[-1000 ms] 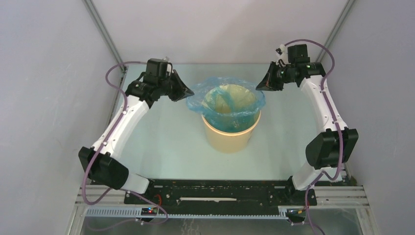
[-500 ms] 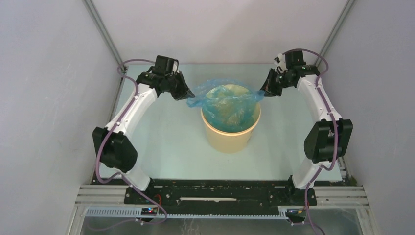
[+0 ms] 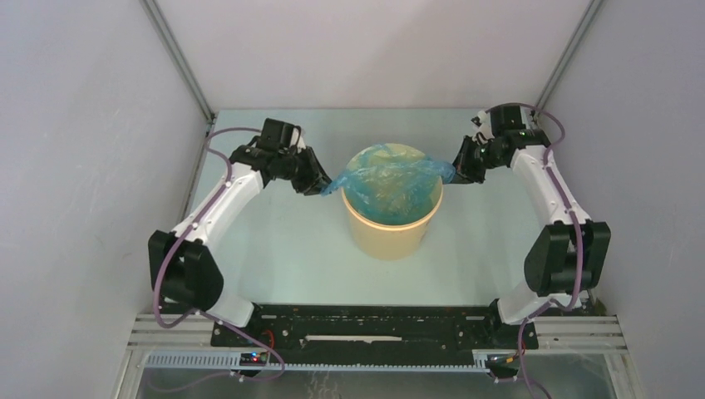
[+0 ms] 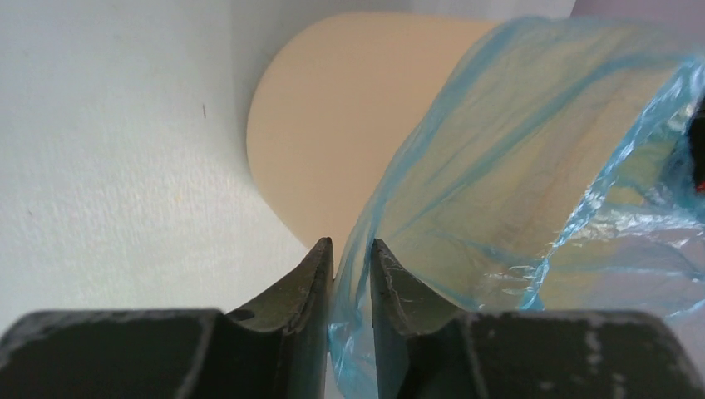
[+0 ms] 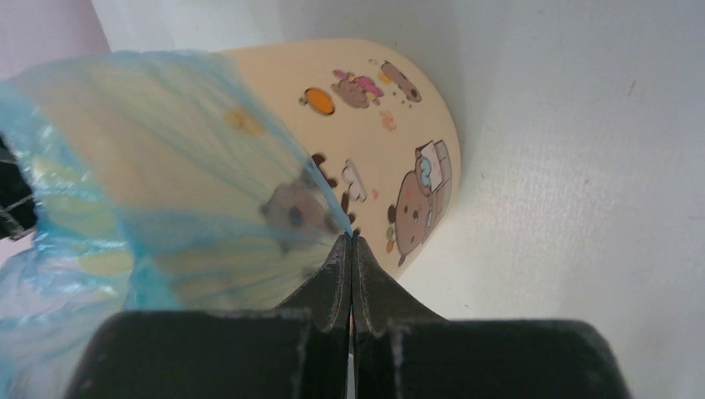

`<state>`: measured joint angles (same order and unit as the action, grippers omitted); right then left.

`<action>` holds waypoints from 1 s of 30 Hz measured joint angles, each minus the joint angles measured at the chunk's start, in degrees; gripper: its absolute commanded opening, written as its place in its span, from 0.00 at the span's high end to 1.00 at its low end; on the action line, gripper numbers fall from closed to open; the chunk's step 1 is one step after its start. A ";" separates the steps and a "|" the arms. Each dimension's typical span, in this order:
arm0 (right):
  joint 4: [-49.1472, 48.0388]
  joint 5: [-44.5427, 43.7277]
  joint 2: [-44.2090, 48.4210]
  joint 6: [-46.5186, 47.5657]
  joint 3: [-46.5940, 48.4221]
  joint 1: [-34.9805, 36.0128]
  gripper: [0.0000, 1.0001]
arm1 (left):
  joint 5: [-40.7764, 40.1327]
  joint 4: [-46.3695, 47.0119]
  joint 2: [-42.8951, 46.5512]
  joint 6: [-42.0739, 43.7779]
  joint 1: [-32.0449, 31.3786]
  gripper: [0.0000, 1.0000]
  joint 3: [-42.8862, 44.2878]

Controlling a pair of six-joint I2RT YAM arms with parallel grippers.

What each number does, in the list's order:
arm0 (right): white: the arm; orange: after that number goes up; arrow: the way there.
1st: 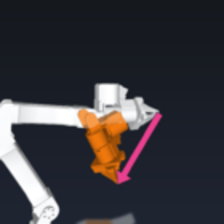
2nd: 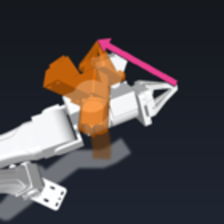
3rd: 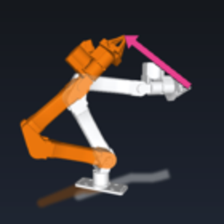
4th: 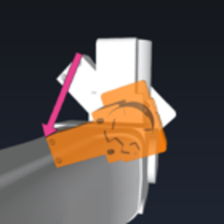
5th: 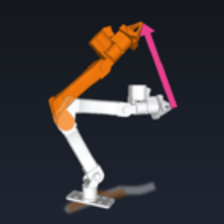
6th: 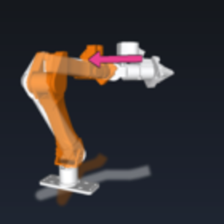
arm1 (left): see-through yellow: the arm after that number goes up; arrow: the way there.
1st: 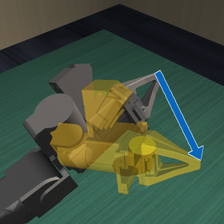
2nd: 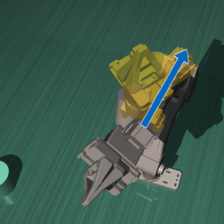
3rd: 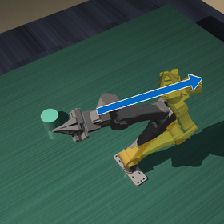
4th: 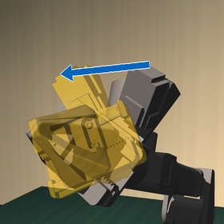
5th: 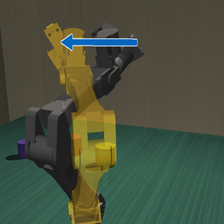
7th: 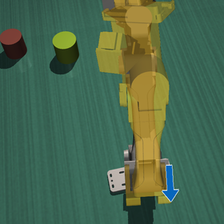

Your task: Put the trash bags into the trash bin

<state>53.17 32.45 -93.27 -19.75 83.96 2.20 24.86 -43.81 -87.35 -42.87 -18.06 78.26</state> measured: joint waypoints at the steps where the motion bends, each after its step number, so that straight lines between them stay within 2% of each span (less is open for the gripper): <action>1: 0.20 0.00 1.42 0.00 -0.39 -0.15 1.00 | 0.44 0.24 0.94 -0.26 -0.22 0.71 -1.44; 6: 0.04 -0.24 7.30 0.17 -1.11 -0.31 1.00 | 1.36 1.57 6.16 -1.38 -1.75 0.68 -6.43; 8: 0.02 -0.57 8.41 0.37 -1.97 -0.35 1.00 | 1.44 2.32 7.93 -1.75 -1.97 0.63 -7.85; 10: 0.20 -1.42 8.55 0.83 -2.71 -0.37 0.98 | 1.44 2.71 8.96 -2.12 -1.97 0.52 -8.76; 13: 0.76 -3.26 8.41 1.75 -3.56 -0.52 0.91 | 1.18 2.93 9.84 -2.64 -1.95 0.33 -9.11; 16: 1.77 -5.68 9.51 2.89 -3.72 -0.63 0.78 | 0.13 3.02 12.41 -3.63 -1.95 0.23 -9.11; 20: 3.72 -8.13 13.29 3.48 -3.74 -0.68 0.50 | -0.94 3.34 17.07 -4.26 -1.77 0.15 -9.09; 23: 5.55 -9.38 16.52 3.30 -3.67 -0.79 0.33 | -1.84 3.39 19.89 -4.96 -1.42 0.11 -9.11; 26: 7.58 -10.12 18.67 2.21 -2.78 -1.27 0.21 | -2.62 3.43 21.77 -6.54 -0.61 0.03 -9.25; 30: 8.90 -8.76 20.50 -1.55 -1.11 -3.54 0.16 | -3.28 4.98 24.57 -10.38 0.87 0.03 -11.61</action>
<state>62.06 23.68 -72.77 -21.30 82.85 -1.34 21.58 -38.83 -62.78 -53.25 -17.19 66.65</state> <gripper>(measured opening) 0.813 0.976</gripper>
